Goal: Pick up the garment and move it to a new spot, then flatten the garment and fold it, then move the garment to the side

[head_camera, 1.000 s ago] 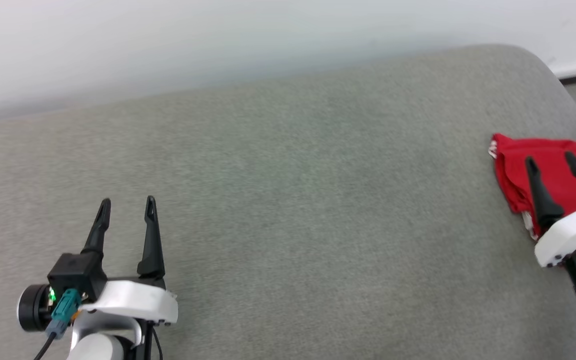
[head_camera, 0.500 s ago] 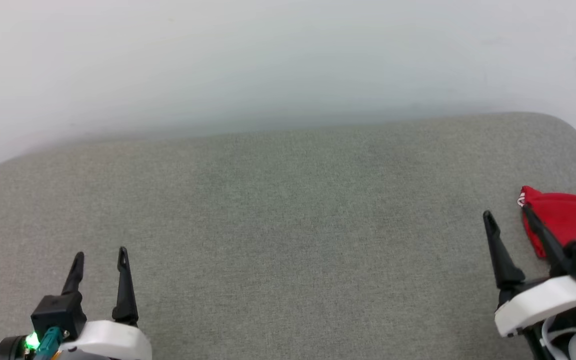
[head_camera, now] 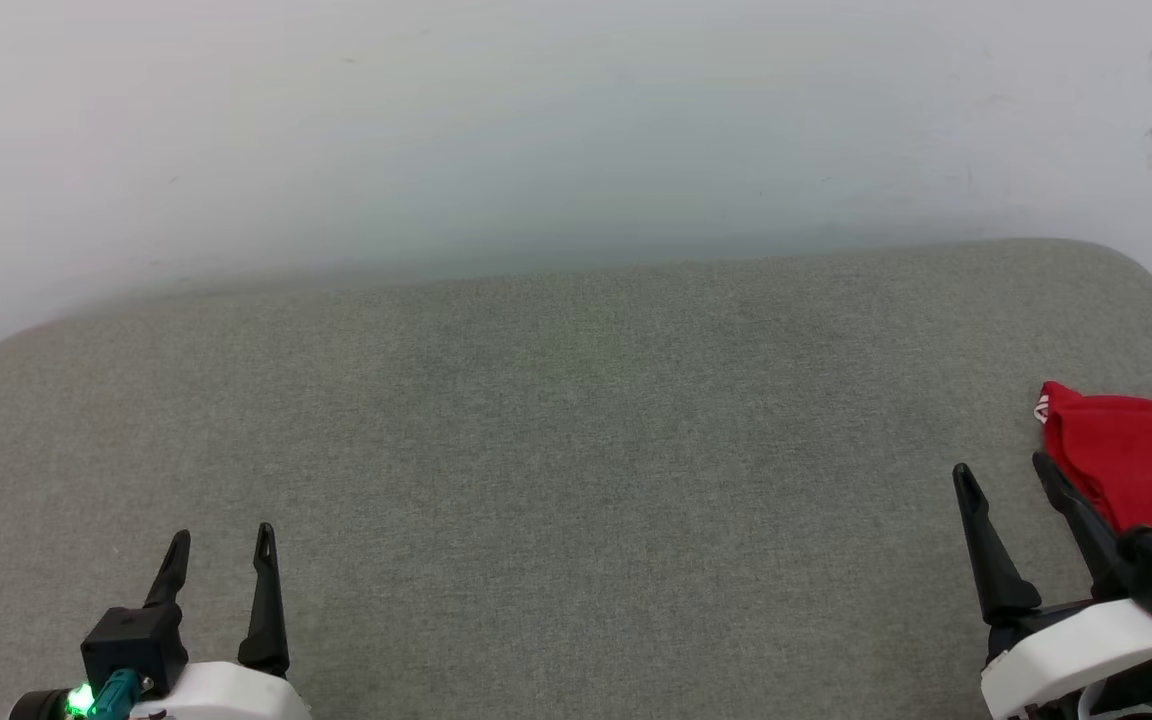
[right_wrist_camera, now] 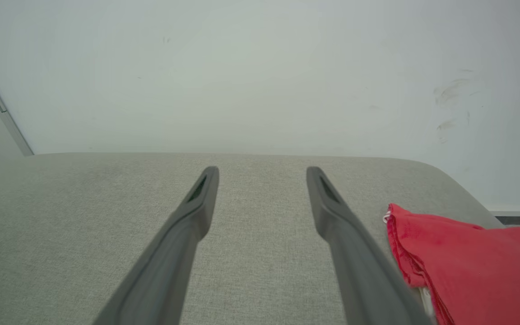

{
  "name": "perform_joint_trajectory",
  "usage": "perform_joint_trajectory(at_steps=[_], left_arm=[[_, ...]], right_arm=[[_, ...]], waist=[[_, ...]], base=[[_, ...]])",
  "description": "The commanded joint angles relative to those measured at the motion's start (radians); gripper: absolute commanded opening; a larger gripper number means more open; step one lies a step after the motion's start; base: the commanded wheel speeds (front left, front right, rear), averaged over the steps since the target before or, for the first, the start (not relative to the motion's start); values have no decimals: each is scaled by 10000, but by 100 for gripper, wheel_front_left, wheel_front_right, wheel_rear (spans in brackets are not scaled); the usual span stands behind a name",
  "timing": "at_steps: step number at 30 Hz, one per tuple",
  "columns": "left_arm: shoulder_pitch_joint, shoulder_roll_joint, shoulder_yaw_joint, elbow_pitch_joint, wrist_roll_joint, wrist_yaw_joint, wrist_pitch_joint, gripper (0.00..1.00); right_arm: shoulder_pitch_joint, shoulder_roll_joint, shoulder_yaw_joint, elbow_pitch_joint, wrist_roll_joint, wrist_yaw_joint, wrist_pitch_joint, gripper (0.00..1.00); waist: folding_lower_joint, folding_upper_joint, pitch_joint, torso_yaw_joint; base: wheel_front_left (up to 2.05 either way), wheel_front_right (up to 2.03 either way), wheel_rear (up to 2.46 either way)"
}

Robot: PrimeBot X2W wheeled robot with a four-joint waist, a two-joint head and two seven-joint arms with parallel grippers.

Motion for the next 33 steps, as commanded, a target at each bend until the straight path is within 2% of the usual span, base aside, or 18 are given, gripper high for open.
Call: perform_joint_trajectory(at_steps=[1, 15, 16, 19, 33], left_arm=[[-27, 14, -16, 27, -12, 25, 17, 100], [21, -11, -22, 105, -101, 65, -72, 100], [3, -39, -25, 110, -104, 29, -33, 0], [122, -235, -101, 348, -113, 1, -32, 0], [-206, -813, 556, 608, -2297, -739, 550, 0]], right_arm=[[45, 35, -27, -76, 44, -8, 40, 100], [-66, -71, 7, 13, 131, -8, 182, 100], [-1, -35, 4, 9, 79, 0, 170, 0], [118, 34, 41, 294, 87, 0, 177, 0], [-206, 264, -204, 771, 2669, -1, 403, 0]], waist=[[2, 0, 10, -16], [2, 0, -23, -39], [2, 0, -23, -40], [2, 0, -23, -39], [2, 0, 23, 43]], base=[[0, 0, 0], [0, 0, 0], [0, 0, 0], [0, 0, 0], [0, 0, 0]])
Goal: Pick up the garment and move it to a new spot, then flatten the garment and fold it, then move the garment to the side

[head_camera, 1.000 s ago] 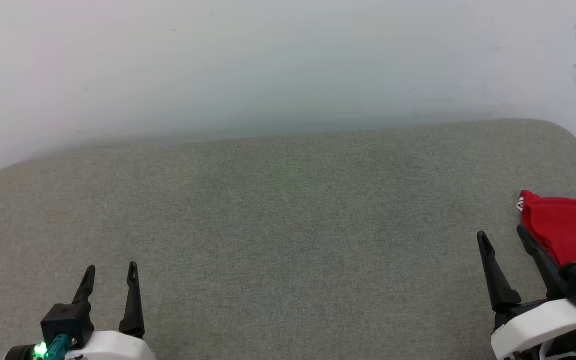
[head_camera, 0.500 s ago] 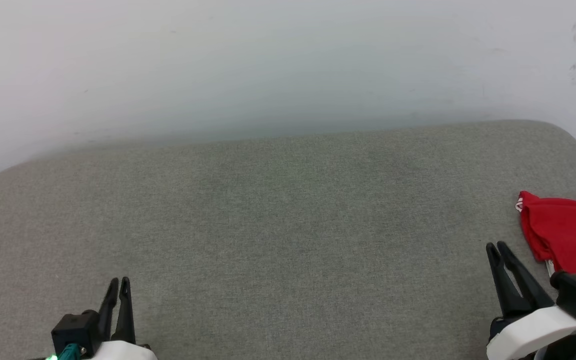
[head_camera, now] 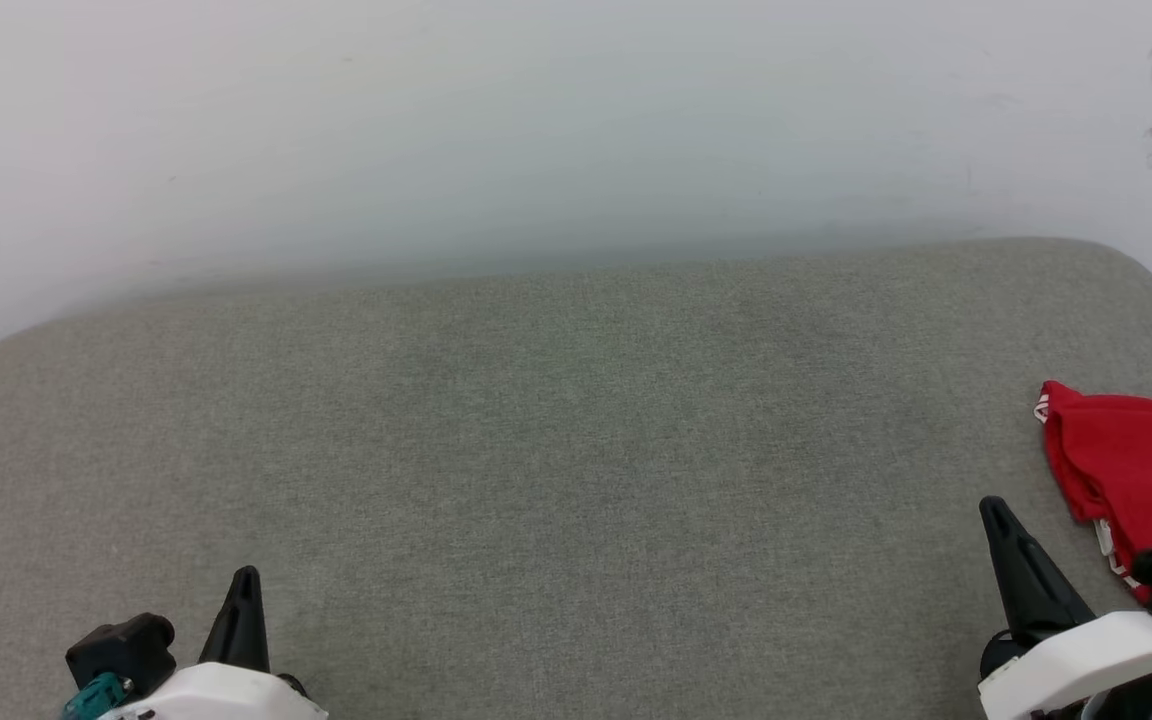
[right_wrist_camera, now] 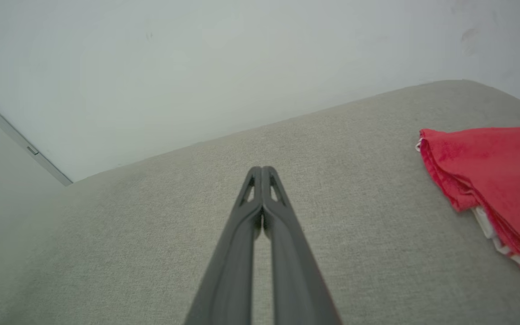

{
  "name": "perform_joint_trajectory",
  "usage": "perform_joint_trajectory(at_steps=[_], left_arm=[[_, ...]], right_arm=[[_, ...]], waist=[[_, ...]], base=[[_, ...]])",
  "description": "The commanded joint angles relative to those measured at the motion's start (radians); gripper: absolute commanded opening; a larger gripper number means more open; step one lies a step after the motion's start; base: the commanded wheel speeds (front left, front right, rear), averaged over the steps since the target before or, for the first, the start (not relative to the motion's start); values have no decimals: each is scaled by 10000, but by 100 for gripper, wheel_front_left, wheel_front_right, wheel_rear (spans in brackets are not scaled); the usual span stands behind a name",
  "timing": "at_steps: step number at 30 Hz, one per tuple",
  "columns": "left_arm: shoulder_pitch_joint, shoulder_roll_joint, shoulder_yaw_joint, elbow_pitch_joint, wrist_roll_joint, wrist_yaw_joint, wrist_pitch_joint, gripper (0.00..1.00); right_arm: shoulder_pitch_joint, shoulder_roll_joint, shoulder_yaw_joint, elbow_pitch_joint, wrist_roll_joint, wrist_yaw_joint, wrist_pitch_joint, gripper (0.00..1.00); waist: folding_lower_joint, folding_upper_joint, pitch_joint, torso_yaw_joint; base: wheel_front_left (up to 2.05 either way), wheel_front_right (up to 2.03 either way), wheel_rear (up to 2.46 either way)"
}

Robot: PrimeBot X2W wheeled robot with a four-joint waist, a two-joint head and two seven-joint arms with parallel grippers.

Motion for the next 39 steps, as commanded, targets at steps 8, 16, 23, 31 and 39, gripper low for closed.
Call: perform_joint_trajectory(at_steps=[8, 16, 23, 31, 39], left_arm=[[-499, -276, 490, 75, -1274, -464, 342, 0], [-671, -548, 800, 228, -2269, -812, 615, 0], [-791, -764, 1054, 322, -3064, -1096, 845, 0], [-907, -1000, 1322, 417, -3899, -1397, 1084, 0], [-1044, -1232, 1571, 509, -4674, -1677, 1305, 0]], right_arm=[[-511, 122, -192, 148, 1537, -1, 128, 0], [-656, 225, -306, 372, 2717, -2, 232, 0], [-765, 315, -396, 550, 3672, -2, 314, 0], [-908, 406, -489, 738, 4675, -2, 403, 0], [-1001, 491, -577, 916, 5599, -3, 482, 0]], waist=[[0, 0, 27, 50], [0, 0, 53, 98], [0, 0, 77, 139], [0, 0, 103, 186], [0, 0, 130, 234]], base=[[0, 0, 0], [0, 0, 0], [0, 0, 0], [0, 0, 0], [0, 0, 0]])
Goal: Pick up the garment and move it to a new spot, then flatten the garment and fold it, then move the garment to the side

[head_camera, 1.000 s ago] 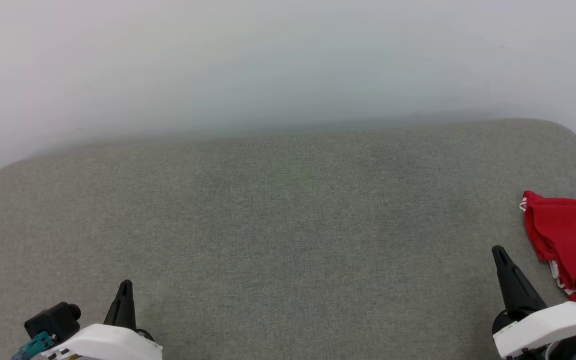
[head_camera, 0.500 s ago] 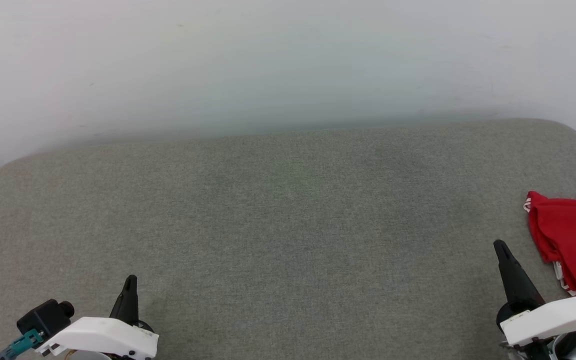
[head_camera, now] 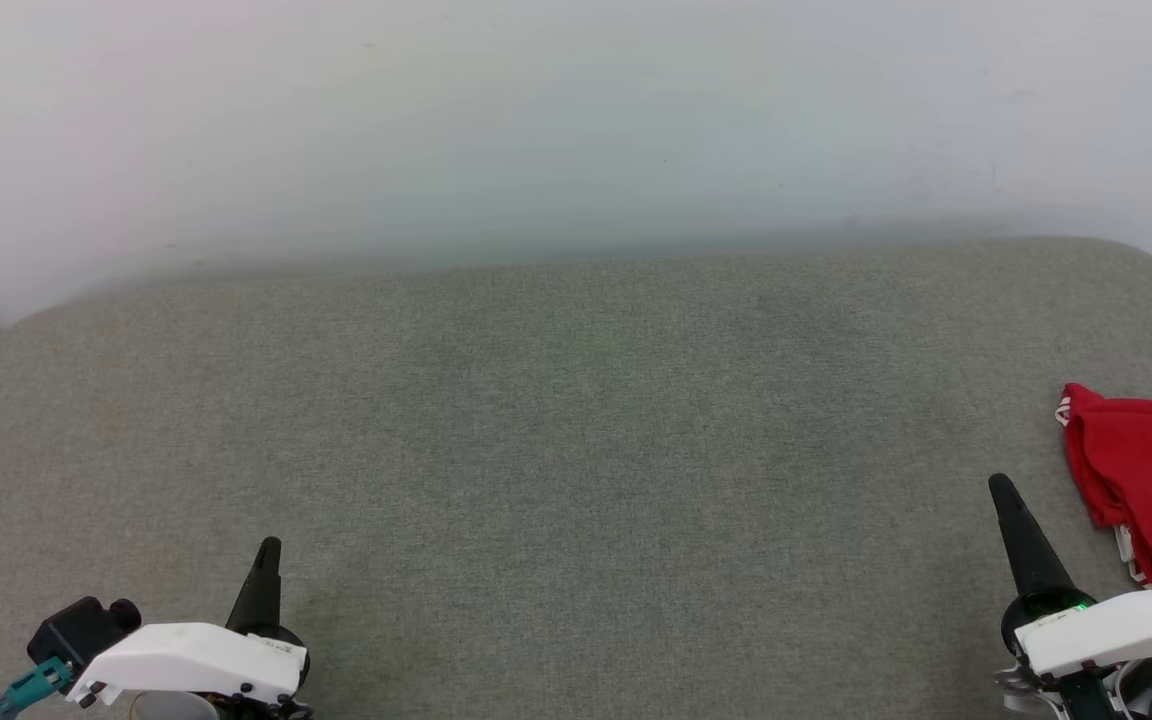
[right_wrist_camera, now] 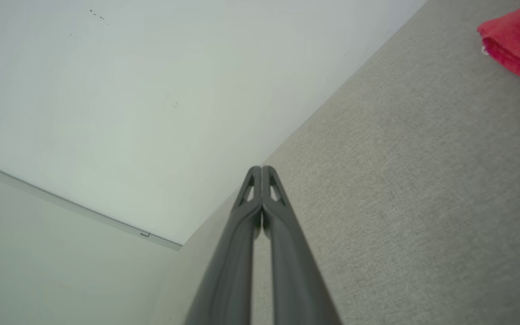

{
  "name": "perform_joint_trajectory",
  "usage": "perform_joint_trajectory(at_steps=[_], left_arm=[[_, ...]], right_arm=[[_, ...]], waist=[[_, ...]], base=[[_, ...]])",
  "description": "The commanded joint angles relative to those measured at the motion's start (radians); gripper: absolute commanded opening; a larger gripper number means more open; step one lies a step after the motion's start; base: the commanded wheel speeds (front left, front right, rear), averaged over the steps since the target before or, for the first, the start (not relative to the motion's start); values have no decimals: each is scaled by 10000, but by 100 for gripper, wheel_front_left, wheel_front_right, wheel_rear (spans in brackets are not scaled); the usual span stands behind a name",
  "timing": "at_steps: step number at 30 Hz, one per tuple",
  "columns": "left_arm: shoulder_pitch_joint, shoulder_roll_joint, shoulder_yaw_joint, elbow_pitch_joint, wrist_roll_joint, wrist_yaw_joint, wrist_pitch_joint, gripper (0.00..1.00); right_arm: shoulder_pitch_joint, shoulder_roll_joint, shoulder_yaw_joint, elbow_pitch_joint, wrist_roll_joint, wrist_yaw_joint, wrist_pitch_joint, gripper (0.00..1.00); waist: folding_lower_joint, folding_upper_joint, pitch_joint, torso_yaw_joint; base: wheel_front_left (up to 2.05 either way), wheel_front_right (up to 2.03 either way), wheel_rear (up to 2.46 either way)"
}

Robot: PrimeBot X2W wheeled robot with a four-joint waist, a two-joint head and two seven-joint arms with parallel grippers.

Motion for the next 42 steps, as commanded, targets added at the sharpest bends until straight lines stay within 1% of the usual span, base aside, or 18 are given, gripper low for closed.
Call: perform_joint_trajectory(at_steps=[1, 22, 42], left_arm=[[-309, -49, 129, -51, -281, -141, 67, 0], [-572, -562, 709, 185, -2026, -765, 584, 0], [-779, -967, 1169, 366, -3341, -1244, 994, 0]], right_arm=[[-270, 27, -64, -15, 335, -3, 19, 0], [-514, 228, -258, 390, 2446, -4, 209, 0], [-688, 367, -415, 706, 4041, -5, 355, 0]], waist=[[-1, -1, 6, 11], [-1, -1, 76, 135], [-1, -1, 139, 247]], base=[[0, 0, 0], [0, 0, 0], [0, 0, 0]])
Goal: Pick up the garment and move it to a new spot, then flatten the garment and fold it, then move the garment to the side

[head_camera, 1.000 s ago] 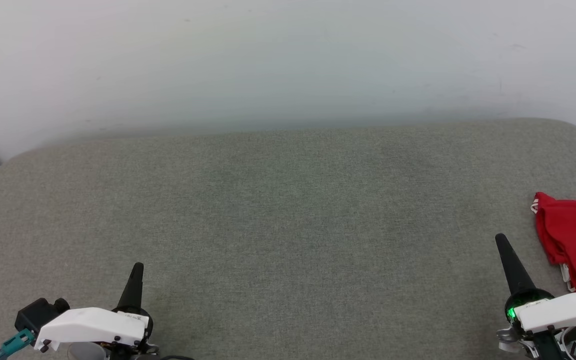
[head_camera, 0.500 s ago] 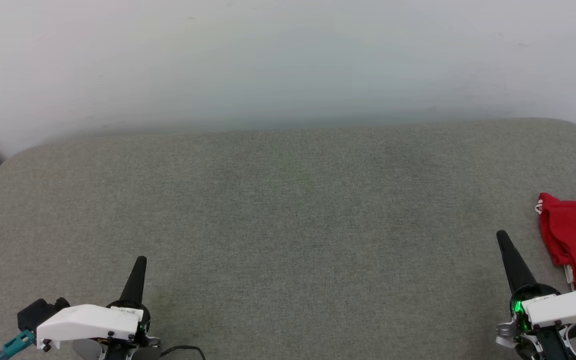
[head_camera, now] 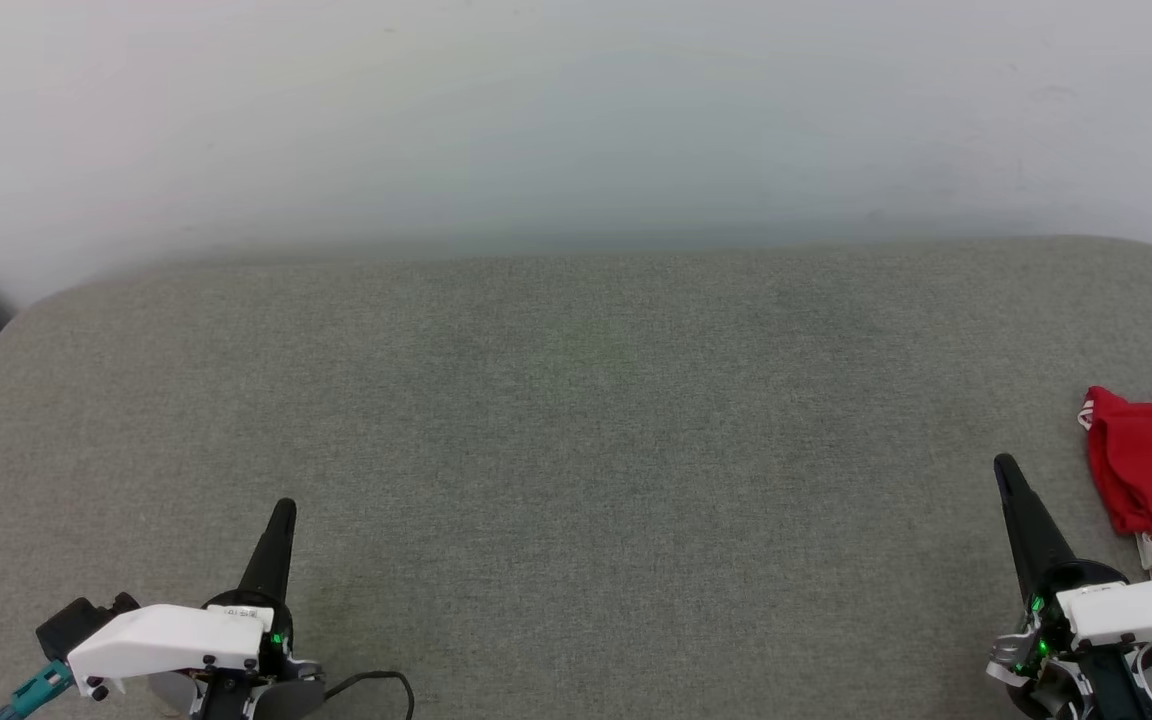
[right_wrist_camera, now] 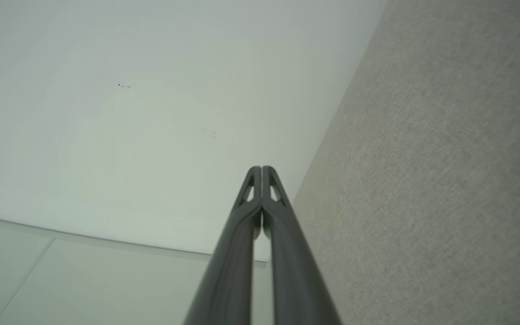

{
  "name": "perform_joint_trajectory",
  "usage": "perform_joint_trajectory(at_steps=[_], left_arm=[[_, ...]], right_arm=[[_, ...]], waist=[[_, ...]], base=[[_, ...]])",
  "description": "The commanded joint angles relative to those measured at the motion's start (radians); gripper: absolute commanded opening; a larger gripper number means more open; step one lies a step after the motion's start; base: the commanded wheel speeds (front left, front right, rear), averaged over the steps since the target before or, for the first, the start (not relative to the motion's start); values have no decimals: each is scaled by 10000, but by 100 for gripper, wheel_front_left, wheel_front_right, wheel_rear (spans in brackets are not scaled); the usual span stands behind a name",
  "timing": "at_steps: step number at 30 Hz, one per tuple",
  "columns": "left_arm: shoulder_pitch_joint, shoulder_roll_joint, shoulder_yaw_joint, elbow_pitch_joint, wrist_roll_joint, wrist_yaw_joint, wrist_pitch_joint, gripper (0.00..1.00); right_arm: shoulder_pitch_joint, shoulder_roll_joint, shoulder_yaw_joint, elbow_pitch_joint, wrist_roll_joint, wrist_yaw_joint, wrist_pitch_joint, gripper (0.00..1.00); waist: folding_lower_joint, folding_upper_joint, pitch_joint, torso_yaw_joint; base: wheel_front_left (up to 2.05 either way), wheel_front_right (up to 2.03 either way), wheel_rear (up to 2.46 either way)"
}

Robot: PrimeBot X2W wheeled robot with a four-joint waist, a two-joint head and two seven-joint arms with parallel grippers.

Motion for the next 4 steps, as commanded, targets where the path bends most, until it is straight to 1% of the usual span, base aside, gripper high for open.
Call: perform_joint_trajectory(at_steps=[1, 4], left_arm=[[-219, -64, 102, 2, -161, -109, 57, 0], [-249, -108, 164, 28, -351, -177, 118, 0]], right_arm=[[-153, 23, -46, 25, 208, -5, 43, 0], [-189, 47, -65, 65, 434, -4, 58, 0]], waist=[[0, -1, 4, 8], [0, -1, 14, 26]], base=[[0, 0, 0], [0, 0, 0]])
